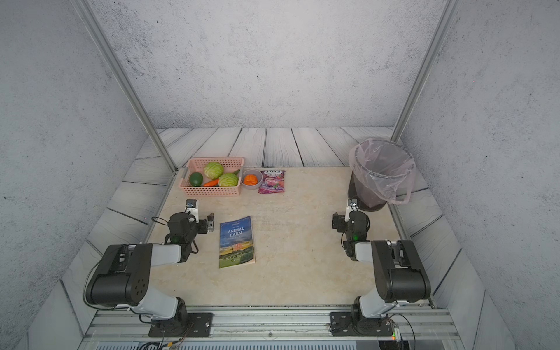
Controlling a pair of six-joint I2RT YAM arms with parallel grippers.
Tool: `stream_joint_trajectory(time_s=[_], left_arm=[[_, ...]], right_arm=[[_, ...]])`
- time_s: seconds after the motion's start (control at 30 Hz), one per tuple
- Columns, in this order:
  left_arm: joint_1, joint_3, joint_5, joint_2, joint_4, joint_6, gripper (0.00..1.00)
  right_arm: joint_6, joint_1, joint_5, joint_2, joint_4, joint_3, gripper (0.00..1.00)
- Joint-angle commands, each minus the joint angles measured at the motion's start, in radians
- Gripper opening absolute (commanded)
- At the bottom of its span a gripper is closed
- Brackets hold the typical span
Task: Peel off the used sticky note
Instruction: Reset both arms
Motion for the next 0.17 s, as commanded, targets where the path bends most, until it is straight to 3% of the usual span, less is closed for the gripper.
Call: stream_joint_trajectory(time_s=[0.0, 0.13], left_arm=[[0.009, 0.035, -0.071, -0.005, -0.026, -0.031, 0.98], [0.008, 0.032, -0.074, -0.007, -0.022, -0.031, 0.98]], right_arm=[[0.008, -0.001, -0.013, -0.019, -0.019, 0.015, 0.99], [0.008, -0.002, -0.013, -0.018, -0.017, 0.016, 1.0]])
